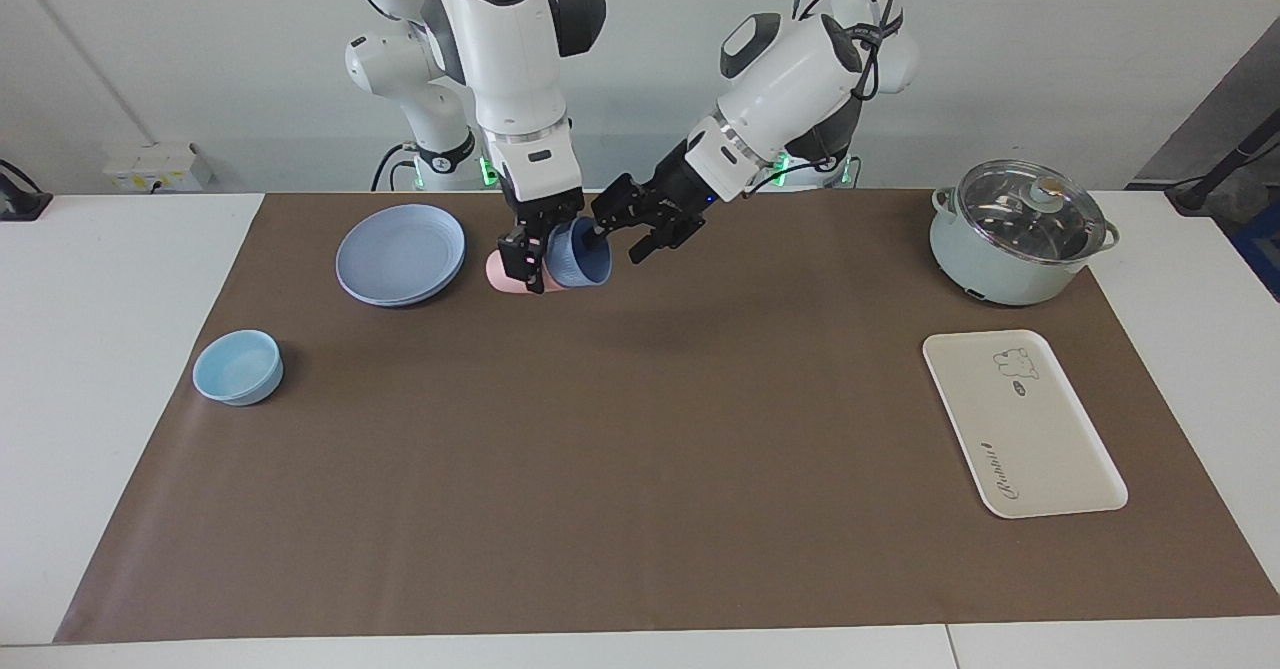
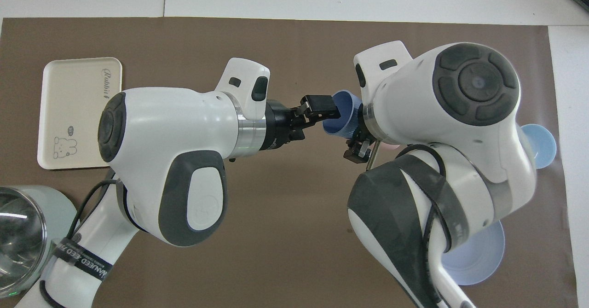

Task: Place cup on tray
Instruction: 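Grasp the blue cup with the left gripper from the right gripper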

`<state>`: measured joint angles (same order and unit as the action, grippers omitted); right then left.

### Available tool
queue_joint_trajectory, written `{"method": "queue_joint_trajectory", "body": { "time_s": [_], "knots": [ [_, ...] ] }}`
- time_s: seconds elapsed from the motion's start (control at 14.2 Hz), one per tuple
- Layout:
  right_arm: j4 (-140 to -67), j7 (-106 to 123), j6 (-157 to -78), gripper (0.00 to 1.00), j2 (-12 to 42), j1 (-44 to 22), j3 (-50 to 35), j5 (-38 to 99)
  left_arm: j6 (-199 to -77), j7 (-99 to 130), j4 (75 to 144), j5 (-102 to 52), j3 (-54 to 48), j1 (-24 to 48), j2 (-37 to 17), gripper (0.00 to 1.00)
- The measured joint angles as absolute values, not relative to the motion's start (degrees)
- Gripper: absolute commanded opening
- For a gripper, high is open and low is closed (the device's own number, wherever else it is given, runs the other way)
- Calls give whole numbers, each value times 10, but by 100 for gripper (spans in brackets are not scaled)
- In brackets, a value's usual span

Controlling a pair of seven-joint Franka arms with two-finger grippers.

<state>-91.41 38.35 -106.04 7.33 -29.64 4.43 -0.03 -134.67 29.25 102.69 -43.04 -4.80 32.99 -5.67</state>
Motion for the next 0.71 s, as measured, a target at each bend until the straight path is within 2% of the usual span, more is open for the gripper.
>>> {"method": "queue_joint_trajectory", "body": {
  "time_s": [0.07,0.14,0.21,0.35,0.49,0.56,0.71],
  "knots": [
    [-914,384,-1055,0,73,-296,44,-1,-1350,291,1033,-430,-47,335,-54,66],
    [-914,384,-1051,0,73,-297,44,-1,-1352,287,1037,-430,-46,337,-51,50],
    [-914,384,-1051,0,73,-297,43,-1,-1352,284,1040,-430,-45,337,-49,40],
    [-914,384,-1051,0,73,-298,43,-1,-1352,280,1041,-430,-44,337,-46,27],
    [-914,384,-1051,0,74,-300,42,0,-1356,272,1040,-430,-42,336,-46,6],
    [-915,384,-1050,0,74,-301,43,-1,-1359,263,1040,-430,-41,336,-45,0],
    [-915,384,-1049,0,74,-301,43,-1,-1362,243,1040,-430,-35,335,-45,0]
  ]
}}
